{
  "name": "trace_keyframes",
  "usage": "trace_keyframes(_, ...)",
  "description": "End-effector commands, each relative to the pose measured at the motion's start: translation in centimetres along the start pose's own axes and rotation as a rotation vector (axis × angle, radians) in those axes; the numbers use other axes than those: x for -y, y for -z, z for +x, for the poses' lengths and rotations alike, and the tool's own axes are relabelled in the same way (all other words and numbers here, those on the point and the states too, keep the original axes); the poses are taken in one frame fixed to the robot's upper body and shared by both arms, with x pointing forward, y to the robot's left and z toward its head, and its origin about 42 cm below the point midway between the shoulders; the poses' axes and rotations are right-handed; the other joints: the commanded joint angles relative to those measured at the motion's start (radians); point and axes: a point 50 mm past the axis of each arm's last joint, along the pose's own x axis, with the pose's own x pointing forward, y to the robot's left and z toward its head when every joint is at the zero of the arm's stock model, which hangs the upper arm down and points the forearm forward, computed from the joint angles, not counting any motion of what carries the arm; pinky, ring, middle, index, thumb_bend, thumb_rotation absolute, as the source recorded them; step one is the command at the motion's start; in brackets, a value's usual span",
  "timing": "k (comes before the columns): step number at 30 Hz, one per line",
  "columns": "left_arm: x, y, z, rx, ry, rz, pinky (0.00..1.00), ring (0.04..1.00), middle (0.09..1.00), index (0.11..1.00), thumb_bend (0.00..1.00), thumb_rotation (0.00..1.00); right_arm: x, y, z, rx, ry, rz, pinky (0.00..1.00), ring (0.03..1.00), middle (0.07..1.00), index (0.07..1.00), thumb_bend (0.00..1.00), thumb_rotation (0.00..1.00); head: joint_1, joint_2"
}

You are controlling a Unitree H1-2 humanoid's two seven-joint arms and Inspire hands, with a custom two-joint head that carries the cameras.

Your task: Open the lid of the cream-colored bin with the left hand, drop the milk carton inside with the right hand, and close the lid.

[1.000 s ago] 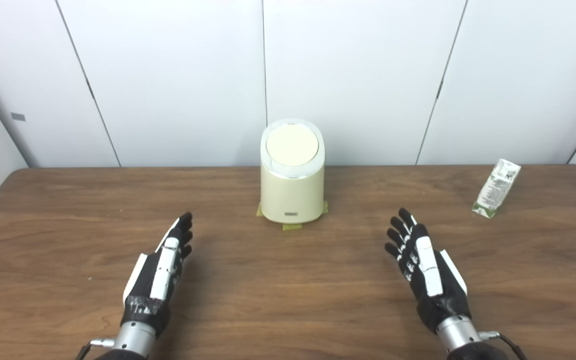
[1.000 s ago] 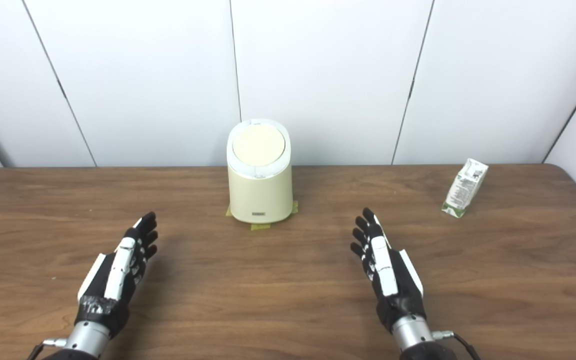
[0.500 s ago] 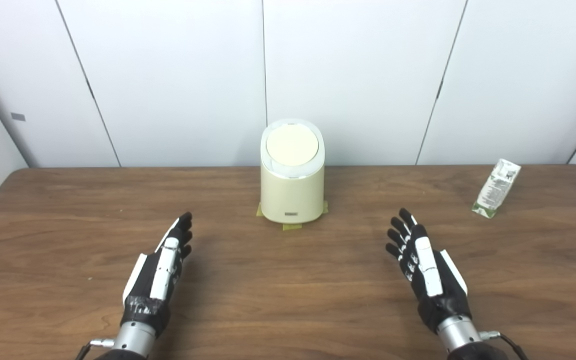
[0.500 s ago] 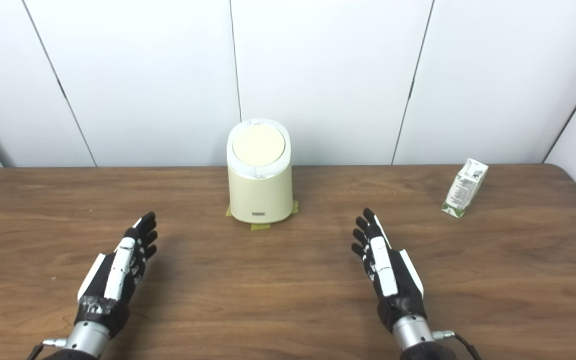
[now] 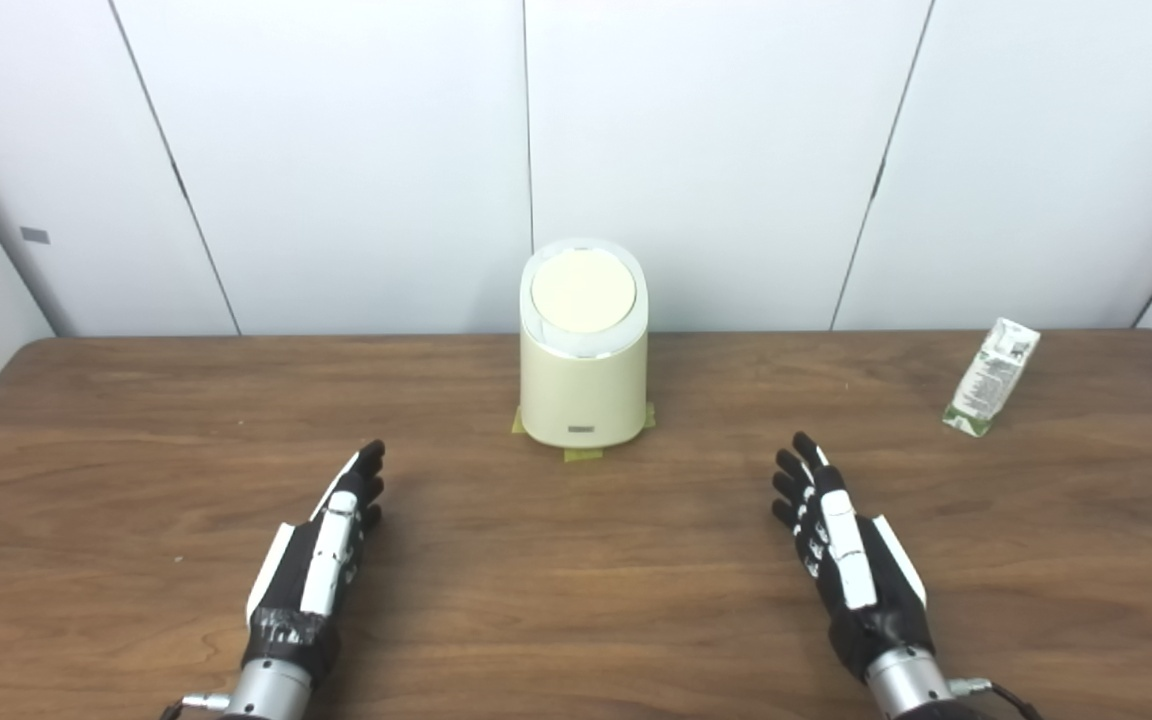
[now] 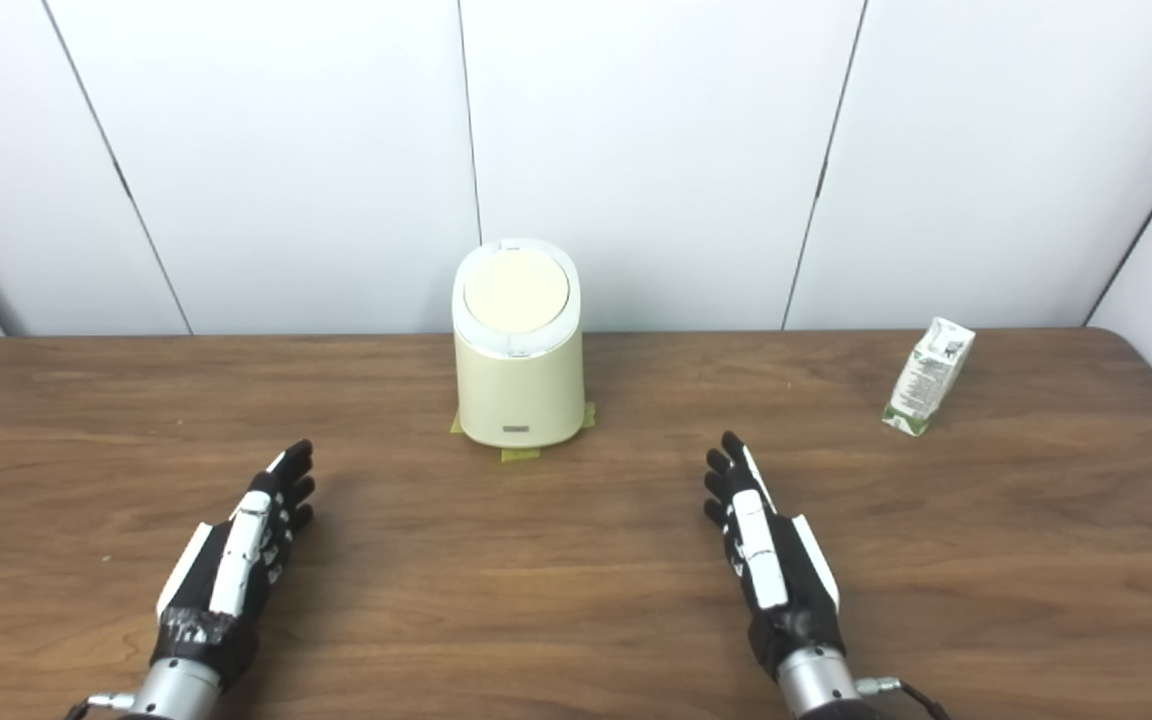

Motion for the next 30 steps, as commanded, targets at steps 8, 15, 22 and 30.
trace_keyframes(8, -0.6, -3.8, 1.1, 0.092, -0.094, 0.225, 0.96, 0.944, 0.943, 0.975, 0.61, 0.48, -0.7, -0.6, 0.3, 0.079, -0.008, 0.014, 0.95, 0.962, 0.974, 1.0, 0.62, 1.0, 0.024, -0.014)
trace_keyframes(15, -1.4, -9.7, 6.3, 0.206, -0.144, 0.351, 0.89, 0.885, 0.901, 0.96, 0.78, 0.37, -1.4, 0.0, 0.7, 0.073, -0.013, 0.028, 0.95, 0.95, 0.971, 1.0, 0.64, 1.0, 0.029, -0.032)
trace_keyframes(22, -0.7, -14.7, 12.1, 0.251, -0.1, 0.382, 0.84, 0.904, 0.927, 0.965, 0.77, 0.27, -1.8, -0.2, 0.9, 0.088, -0.008, 0.04, 0.94, 0.948, 0.968, 1.0, 0.65, 1.0, 0.023, -0.036)
trace_keyframes(30, 2.2, -18.6, 17.3, 0.311, -0.053, 0.503, 0.77, 0.885, 0.914, 0.943, 0.84, 0.26, -1.8, -0.3, 1.0, 0.095, -0.003, 0.05, 0.94, 0.947, 0.966, 1.0, 0.64, 1.0, 0.019, -0.033)
